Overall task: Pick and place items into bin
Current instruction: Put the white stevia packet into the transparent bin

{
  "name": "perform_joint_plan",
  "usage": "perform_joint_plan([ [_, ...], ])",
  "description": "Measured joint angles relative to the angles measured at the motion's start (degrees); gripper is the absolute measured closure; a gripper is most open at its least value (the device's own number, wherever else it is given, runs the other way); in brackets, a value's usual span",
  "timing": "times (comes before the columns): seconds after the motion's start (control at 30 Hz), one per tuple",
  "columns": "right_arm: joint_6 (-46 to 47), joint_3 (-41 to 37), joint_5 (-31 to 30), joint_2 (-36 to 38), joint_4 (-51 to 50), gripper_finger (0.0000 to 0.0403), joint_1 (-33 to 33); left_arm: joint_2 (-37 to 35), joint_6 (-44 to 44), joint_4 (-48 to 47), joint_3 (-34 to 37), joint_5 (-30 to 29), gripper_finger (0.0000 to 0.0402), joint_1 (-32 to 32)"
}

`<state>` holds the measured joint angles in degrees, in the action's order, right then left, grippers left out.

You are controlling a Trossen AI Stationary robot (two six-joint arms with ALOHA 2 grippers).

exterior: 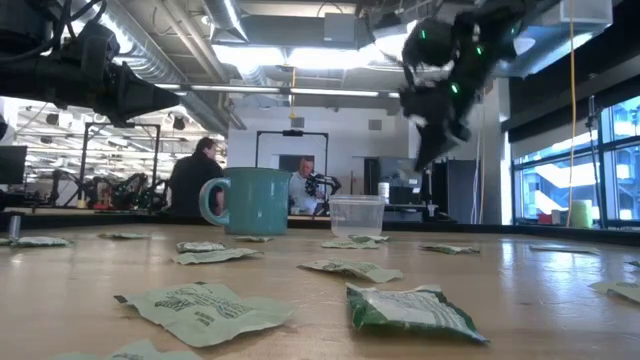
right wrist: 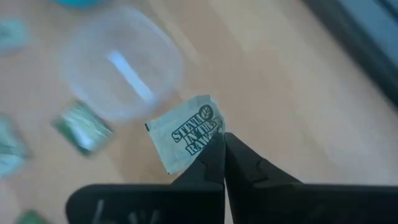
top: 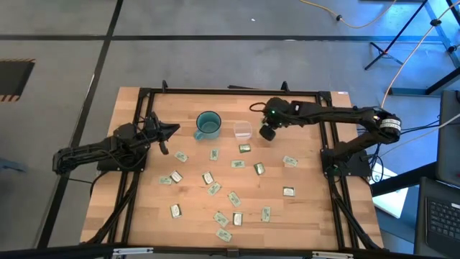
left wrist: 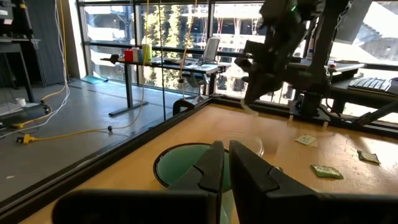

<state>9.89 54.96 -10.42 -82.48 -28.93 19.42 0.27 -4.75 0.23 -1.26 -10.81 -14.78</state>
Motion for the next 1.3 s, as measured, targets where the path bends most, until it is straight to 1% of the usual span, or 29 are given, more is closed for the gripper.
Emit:
perform_joint_plan([
  [0.1,-1.55,1.99,0.01,0.00,3.83,0.0403,-2.95,0.00,0.00,-0.01,0.00,0.01,0.0382,0.00],
  [0.23,-2.71,2.12,0.03,-0.26,10.14,0.0403,-5.75,0.00,0.02,0.00,0.00,0.07,0.0382,-0.01],
  [0.4,-3.64,2.10,-0.05,-4.19,14.10,0.0403,-6.61,0.00,0.01,-0.02,-0.02,0.22,0.0382,0.00],
  [0.6,-6.26,2.03,-1.07,-10.31,16.57,0.0403,-6.32,0.00,0.00,-0.04,-0.01,0.41,0.0382,0.01],
  [0.9,-7.39,2.06,-1.13,-15.56,18.01,0.0403,-5.92,-0.02,0.00,-0.04,-0.02,0.42,0.0382,0.01],
  [1.13,-7.39,2.06,-1.13,-16.63,18.13,0.0402,-5.92,0.00,0.00,-0.04,0.00,0.43,0.0382,0.00],
  [1.3,-7.61,2.06,-1.13,-16.39,18.35,0.0383,-5.92,0.00,0.02,-0.04,0.00,0.42,0.0382,-0.01],
])
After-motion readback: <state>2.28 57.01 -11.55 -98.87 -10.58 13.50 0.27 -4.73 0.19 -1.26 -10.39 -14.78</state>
